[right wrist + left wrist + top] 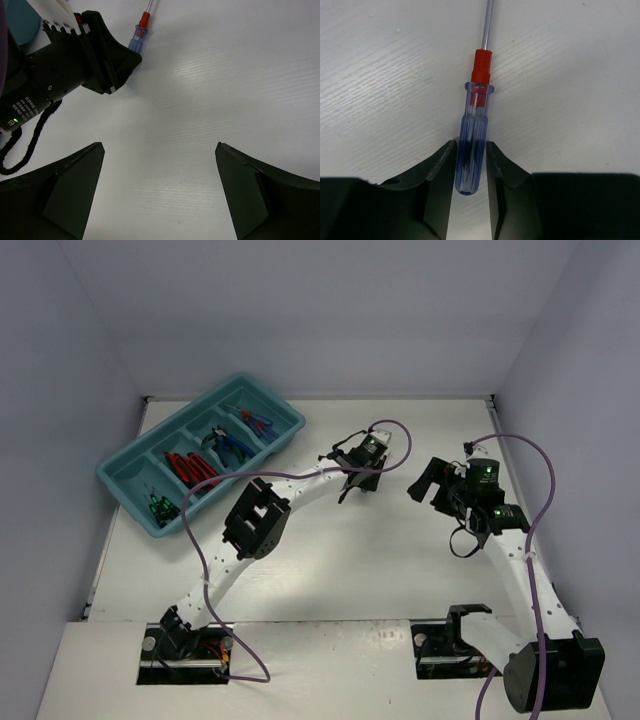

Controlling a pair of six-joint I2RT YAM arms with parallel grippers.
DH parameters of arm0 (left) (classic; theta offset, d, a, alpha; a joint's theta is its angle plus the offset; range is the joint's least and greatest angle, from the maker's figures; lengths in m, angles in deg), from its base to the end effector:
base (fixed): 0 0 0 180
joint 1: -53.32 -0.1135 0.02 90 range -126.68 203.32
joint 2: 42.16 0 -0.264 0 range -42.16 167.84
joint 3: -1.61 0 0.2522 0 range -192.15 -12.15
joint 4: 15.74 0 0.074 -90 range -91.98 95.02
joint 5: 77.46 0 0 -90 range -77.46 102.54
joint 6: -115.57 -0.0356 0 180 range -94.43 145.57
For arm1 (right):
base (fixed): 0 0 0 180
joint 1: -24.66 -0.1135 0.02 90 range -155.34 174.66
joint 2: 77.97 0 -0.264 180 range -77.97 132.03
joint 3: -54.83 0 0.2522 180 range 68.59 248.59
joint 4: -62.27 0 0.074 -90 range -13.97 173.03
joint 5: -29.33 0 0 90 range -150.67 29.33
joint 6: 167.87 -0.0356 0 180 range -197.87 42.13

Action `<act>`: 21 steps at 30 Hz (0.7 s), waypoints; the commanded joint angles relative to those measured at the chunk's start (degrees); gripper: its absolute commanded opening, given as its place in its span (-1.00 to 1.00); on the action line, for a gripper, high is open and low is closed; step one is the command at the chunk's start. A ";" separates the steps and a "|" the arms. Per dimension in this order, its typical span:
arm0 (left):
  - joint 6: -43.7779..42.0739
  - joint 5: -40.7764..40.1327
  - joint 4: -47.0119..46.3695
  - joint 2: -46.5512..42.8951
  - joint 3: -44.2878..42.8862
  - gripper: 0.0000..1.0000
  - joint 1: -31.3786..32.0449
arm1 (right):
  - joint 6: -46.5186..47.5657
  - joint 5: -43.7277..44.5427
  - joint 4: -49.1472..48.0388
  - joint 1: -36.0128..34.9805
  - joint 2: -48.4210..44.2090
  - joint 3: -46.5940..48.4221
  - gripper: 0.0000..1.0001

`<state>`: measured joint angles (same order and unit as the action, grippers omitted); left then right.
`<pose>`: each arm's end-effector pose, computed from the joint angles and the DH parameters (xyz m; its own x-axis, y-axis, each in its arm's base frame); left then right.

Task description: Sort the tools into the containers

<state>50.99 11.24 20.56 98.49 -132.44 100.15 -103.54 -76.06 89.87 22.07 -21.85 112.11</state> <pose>0.3803 -0.4042 0.1773 -0.7287 0.1496 -0.6683 0.4484 0.8418 -0.3005 0.2213 0.0195 0.2895 -0.5226 0.3944 -0.7558 -0.0605 0.8671 0.4944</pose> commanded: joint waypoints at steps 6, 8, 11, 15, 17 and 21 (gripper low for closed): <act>-1.42 -2.21 -1.00 -7.34 1.61 -1.00 -0.16 | 0.44 -0.41 -1.79 0.57 -0.40 -0.78 0.82; -1.32 -3.02 -1.61 -11.35 4.20 -1.00 -1.32 | 0.53 -0.35 -1.79 0.57 -0.40 -0.63 0.82; 0.57 -4.95 -0.87 -18.95 7.01 -1.00 -3.56 | 0.90 0.28 -1.74 0.66 -0.51 -0.34 0.82; 6.19 -8.01 1.82 -26.55 9.68 -1.00 -8.22 | 2.00 1.14 -1.77 0.77 -0.02 0.05 0.82; 9.47 -9.29 2.16 -29.46 11.38 -1.00 -10.52 | 2.20 1.20 -1.76 0.89 0.10 0.30 0.82; 14.19 -10.65 2.30 -32.98 13.94 -1.00 -16.80 | 2.60 1.00 -1.79 0.97 0.75 1.05 0.82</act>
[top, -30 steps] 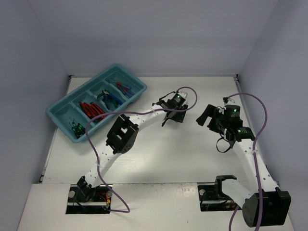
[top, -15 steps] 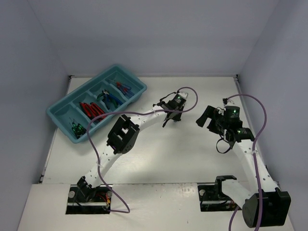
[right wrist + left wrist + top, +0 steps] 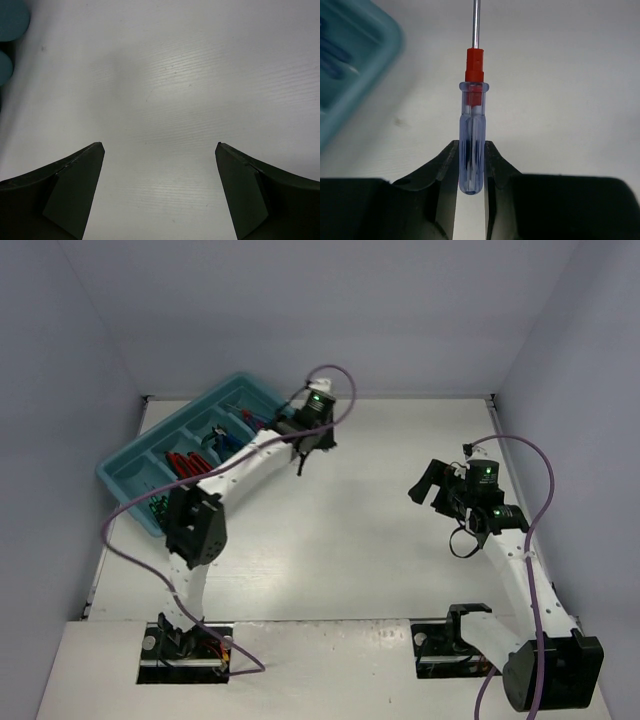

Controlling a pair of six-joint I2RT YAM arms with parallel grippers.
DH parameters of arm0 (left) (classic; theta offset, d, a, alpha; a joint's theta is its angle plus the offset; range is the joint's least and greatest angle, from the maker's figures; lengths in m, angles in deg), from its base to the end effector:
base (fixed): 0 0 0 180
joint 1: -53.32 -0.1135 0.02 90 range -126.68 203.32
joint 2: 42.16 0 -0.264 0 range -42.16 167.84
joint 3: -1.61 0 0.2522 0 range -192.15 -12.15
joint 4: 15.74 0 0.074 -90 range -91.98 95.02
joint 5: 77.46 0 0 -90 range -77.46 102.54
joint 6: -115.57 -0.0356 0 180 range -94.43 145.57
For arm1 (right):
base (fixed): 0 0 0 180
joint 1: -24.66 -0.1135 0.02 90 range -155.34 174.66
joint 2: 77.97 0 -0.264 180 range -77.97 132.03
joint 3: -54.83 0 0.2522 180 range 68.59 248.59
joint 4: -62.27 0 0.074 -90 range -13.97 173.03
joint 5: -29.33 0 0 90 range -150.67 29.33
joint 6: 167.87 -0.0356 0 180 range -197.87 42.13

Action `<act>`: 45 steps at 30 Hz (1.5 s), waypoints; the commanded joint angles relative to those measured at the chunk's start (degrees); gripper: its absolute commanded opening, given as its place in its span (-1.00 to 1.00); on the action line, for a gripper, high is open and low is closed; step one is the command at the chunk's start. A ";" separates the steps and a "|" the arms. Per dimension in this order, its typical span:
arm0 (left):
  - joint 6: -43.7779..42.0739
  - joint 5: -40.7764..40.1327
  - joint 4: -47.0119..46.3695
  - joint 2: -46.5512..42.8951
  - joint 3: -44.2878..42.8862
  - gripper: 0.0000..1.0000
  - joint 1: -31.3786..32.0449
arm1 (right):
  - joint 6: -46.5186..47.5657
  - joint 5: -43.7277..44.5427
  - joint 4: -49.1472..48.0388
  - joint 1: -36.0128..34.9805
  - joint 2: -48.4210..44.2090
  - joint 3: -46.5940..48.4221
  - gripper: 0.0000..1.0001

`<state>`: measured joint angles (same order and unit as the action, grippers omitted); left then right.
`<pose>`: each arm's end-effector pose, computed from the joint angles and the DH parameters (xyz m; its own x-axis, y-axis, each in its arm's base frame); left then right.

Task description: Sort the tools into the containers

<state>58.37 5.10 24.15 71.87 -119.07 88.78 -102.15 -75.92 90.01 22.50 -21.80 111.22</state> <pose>0.3850 -0.2686 0.3239 -0.6391 -0.2043 -0.7415 0.1675 0.9040 -0.3934 0.2208 0.0177 0.2837 -0.5317 0.3769 -0.7584 -0.0558 0.8780 0.4755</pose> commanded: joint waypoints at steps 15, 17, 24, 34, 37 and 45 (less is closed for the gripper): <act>14.49 -7.82 -1.52 6.06 -10.36 -0.77 -15.86 | 2.42 -0.43 -1.90 0.67 0.79 2.17 0.86; 14.28 -8.03 -1.47 7.61 -12.02 -0.56 -16.21 | 2.68 -0.63 -1.85 0.67 0.69 2.07 0.86; 12.23 -9.53 -1.43 6.69 -11.86 0.23 -16.21 | 3.02 -0.83 -1.94 0.67 1.56 2.95 0.86; 0.81 -5.27 -2.30 -11.73 0.70 0.40 -13.80 | 5.80 1.87 0.13 0.84 0.67 9.13 0.88; -6.05 -4.10 -1.79 -23.46 6.80 0.41 -12.40 | 9.17 6.79 2.51 0.84 -0.27 12.73 0.89; -16.34 -4.64 6.26 -53.67 25.08 0.65 -11.02 | 13.57 16.28 6.03 0.38 -3.33 20.77 0.93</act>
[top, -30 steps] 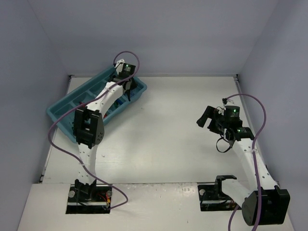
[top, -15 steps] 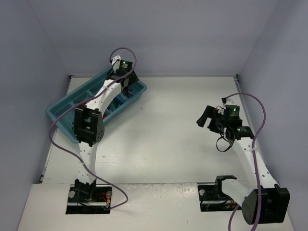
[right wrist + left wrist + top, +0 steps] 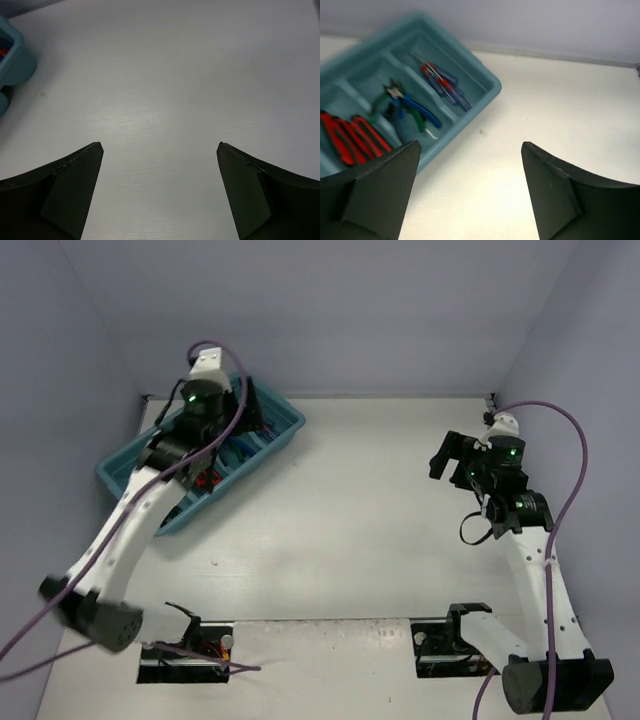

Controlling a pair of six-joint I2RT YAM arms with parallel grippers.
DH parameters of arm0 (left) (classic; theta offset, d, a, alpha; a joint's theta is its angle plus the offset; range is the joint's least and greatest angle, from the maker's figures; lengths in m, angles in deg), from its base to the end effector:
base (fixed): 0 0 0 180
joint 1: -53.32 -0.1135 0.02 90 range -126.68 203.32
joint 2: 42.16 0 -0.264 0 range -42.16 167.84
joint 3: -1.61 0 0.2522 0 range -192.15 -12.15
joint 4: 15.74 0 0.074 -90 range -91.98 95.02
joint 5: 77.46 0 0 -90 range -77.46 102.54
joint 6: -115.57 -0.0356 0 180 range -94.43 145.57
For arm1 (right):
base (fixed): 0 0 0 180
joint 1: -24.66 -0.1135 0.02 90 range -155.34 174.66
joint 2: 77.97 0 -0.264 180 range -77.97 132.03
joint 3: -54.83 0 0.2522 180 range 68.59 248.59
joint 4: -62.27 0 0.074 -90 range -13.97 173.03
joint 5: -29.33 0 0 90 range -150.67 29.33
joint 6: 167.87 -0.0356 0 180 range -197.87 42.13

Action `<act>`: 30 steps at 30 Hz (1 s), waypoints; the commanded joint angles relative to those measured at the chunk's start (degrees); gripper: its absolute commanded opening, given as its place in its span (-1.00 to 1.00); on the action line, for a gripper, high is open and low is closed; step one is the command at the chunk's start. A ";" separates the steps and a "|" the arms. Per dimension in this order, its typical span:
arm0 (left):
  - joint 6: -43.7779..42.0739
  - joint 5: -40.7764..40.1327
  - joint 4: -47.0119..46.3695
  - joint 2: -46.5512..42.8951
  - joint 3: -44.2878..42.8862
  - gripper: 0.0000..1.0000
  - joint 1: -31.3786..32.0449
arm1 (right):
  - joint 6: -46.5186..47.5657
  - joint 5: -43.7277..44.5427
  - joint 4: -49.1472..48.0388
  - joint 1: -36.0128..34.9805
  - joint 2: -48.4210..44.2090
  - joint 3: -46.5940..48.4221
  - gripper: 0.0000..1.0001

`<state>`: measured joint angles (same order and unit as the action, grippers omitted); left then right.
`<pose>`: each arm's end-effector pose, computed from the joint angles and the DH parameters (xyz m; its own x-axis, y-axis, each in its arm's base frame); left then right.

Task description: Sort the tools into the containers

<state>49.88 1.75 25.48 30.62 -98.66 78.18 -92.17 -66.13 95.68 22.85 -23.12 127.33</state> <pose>0.2491 -0.1081 0.4562 -0.2983 -0.3075 -0.9036 0.1373 0.9230 -0.3594 0.2134 0.0101 0.3761 -0.2934 0.2367 -0.9262 -0.0521 0.9635 0.2628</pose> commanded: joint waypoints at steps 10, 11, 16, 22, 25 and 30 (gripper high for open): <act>-11.95 -16.30 22.40 -41.62 12.19 0.94 -0.51 | 10.22 18.52 0.49 -4.42 -5.69 11.65 1.00; -11.72 -17.22 23.81 -43.52 12.39 0.95 -0.51 | 10.82 19.95 0.45 -5.48 -6.69 11.52 1.00; -9.87 -21.58 28.98 -51.24 13.41 0.95 -0.43 | 12.89 24.20 0.36 -10.69 -11.95 9.35 1.00; -9.23 -25.98 30.81 -54.13 15.06 0.95 -0.45 | 12.87 25.40 0.45 -15.43 -18.78 4.66 1.00; -9.19 -27.06 31.79 -54.84 14.84 0.95 -0.51 | 12.30 25.51 0.49 -16.85 -21.90 3.54 1.00; -7.93 -28.51 34.79 -54.73 14.68 0.95 -0.43 | 11.54 25.86 1.37 -18.32 -26.16 2.81 1.00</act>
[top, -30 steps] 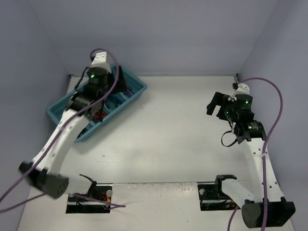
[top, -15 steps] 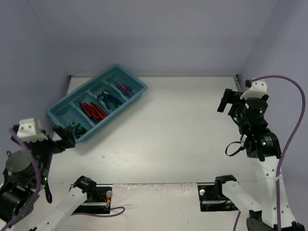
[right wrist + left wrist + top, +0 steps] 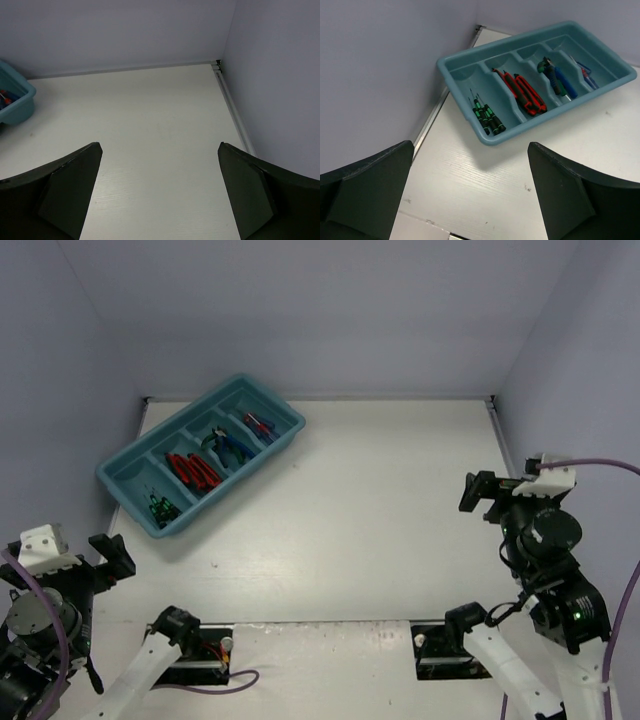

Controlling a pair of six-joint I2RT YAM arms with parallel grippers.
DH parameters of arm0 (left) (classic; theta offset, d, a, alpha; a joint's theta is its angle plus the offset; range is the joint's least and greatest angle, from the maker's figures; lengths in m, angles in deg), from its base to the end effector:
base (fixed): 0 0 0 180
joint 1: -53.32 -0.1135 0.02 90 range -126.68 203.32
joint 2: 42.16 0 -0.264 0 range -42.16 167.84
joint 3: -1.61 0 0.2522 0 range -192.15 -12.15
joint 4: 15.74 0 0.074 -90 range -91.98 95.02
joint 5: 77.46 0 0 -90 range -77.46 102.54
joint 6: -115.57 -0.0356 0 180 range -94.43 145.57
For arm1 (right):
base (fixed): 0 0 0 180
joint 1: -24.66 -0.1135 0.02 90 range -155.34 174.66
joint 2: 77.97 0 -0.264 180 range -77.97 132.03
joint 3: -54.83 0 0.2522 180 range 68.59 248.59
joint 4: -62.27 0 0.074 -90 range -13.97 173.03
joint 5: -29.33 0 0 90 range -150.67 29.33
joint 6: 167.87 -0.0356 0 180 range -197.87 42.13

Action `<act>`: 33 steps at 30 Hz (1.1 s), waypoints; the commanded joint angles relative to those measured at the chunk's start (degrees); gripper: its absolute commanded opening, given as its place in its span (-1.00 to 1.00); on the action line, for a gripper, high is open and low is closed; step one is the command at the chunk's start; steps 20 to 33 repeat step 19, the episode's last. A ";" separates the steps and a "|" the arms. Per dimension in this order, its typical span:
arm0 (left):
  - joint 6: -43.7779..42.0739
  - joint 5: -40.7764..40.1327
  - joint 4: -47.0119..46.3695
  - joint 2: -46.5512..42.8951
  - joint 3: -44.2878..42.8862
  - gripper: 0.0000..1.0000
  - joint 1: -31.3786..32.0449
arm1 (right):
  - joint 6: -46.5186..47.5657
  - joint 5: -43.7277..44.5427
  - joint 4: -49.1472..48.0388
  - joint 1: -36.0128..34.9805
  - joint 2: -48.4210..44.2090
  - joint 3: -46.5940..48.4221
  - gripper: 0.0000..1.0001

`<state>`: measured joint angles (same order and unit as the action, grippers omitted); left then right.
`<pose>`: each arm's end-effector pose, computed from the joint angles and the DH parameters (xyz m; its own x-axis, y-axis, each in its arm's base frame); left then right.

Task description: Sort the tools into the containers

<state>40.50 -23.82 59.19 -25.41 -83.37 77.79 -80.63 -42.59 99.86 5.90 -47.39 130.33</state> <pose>-0.0252 0.0347 0.4118 -0.0505 -0.2050 -0.9775 -0.2229 0.9563 -0.1890 0.0777 0.0147 0.4396 0.1200 0.0891 -0.9888 -0.0201 0.9960 0.0873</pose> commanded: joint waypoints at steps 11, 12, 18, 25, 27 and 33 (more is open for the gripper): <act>4.67 -3.78 2.87 0.65 1.03 0.95 0.02 | 0.48 4.97 -2.21 -5.74 -4.75 -1.19 1.00; 4.69 -3.54 2.98 0.60 1.06 0.95 -0.01 | 0.64 5.08 -2.21 -6.09 -4.94 -1.23 1.00; 5.99 -2.72 3.77 0.02 0.91 0.95 -0.02 | 0.72 5.73 -2.14 -7.49 -5.68 -1.75 1.00; 5.99 -2.76 3.77 0.03 0.91 0.95 0.03 | 0.66 5.73 -2.19 -7.59 -5.78 -1.80 1.00; 5.99 -2.76 3.77 0.03 0.91 0.95 0.03 | 0.66 5.73 -2.19 -7.59 -5.78 -1.80 1.00; 5.99 -2.76 3.77 0.03 0.91 0.95 0.03 | 0.66 5.73 -2.19 -7.59 -5.78 -1.80 1.00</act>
